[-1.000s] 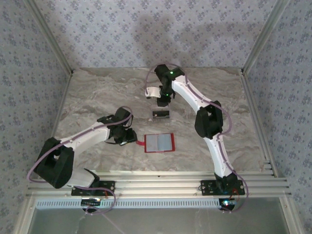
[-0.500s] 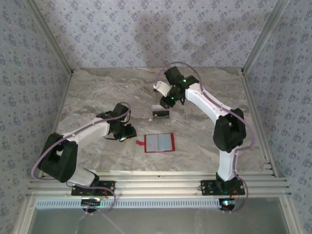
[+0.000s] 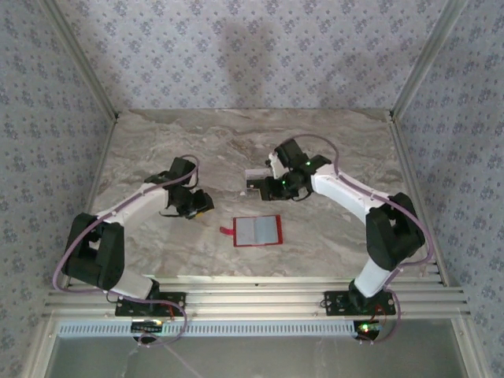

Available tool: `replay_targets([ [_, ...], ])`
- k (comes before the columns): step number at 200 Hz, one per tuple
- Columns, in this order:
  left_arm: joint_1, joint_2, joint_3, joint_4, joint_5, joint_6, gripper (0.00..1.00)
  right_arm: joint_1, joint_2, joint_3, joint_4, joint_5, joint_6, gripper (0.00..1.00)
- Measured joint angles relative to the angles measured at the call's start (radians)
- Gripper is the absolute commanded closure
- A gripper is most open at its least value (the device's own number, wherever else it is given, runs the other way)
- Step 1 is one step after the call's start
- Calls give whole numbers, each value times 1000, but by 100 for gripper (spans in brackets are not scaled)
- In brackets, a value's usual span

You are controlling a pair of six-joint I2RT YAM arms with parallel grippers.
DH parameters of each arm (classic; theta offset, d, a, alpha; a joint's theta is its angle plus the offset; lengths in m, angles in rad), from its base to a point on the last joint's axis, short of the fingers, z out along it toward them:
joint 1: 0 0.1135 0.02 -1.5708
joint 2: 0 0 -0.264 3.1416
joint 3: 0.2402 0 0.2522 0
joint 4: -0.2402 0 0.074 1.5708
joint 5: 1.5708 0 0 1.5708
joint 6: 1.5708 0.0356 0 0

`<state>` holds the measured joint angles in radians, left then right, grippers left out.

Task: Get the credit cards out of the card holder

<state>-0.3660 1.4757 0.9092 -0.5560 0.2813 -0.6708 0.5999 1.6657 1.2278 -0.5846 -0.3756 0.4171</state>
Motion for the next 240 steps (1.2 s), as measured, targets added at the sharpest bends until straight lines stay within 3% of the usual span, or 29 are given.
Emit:
replay_targets([
  [53, 9, 0, 5, 0, 15, 18, 64, 136, 14, -72, 71, -8, 158, 68],
  [96, 18, 0, 5, 0, 19, 24, 64, 203, 120, -55, 119, -8, 226, 66],
  [240, 19, -11, -14, 8, 26, 24, 64, 266, 288, 52, 150, -23, 257, 64],
])
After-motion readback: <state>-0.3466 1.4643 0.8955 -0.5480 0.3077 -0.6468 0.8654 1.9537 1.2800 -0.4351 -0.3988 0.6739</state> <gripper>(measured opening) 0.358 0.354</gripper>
